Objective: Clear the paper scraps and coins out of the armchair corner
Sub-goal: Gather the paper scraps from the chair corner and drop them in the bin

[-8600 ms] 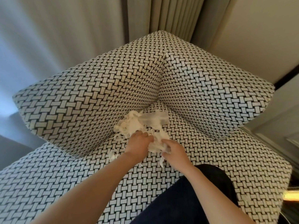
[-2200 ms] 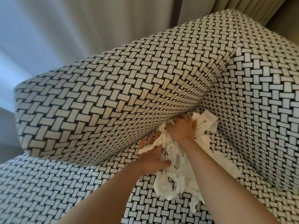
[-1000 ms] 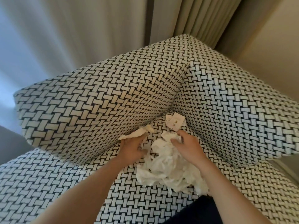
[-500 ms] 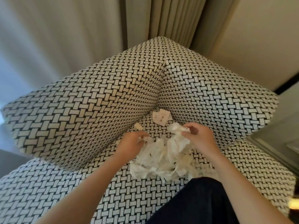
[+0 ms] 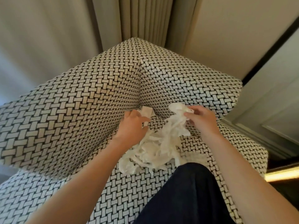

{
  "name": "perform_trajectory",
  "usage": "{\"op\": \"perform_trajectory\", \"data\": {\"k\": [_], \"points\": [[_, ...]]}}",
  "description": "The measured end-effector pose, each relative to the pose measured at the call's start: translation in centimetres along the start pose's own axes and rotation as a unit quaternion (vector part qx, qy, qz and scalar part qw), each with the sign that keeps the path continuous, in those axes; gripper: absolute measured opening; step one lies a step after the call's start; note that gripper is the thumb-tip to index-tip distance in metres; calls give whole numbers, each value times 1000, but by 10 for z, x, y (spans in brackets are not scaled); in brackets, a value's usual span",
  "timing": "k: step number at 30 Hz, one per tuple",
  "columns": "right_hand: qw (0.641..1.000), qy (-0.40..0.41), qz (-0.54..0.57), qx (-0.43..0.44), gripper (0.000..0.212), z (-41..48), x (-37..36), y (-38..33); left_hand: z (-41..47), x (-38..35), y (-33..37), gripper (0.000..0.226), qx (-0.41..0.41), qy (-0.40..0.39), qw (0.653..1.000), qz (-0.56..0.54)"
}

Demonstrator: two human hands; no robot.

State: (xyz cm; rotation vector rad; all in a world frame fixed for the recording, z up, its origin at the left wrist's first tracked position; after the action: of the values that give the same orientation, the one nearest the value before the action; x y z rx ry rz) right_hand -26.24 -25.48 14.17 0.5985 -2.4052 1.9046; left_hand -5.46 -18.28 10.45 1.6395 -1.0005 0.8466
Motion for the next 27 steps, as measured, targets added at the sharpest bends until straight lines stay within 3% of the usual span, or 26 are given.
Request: {"op": "perform_trajectory", "data": {"k": [5, 14, 20, 27], "points": [[997, -8, -69, -22, 26, -7, 17, 4, -3, -18, 23, 30, -14, -47, 999, -15], [987, 21, 153, -39, 20, -26, 49, 13, 9, -67, 55, 40, -68, -103, 992, 7], [978, 59, 197, -39, 19, -41, 76, 22, 28, -87, 90, 36, -156, -201, 964, 72], [963, 76, 251, -57, 15, -63, 111, 43, 56, -121, 115, 38, -134, -285, 929, 193]]}}
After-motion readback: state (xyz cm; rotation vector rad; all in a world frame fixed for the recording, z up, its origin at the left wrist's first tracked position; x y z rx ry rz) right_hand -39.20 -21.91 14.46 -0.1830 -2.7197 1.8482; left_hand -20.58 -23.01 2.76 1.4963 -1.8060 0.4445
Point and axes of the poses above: each hand's wrist, its own z-axis towards the middle knuckle, its own x-axis out of the back of the hand, y = z × x, the point moved 1 cm from there along z, towards the middle knuckle, and after that the axes turned 12 degrees about -y, right-handed, at the moved point
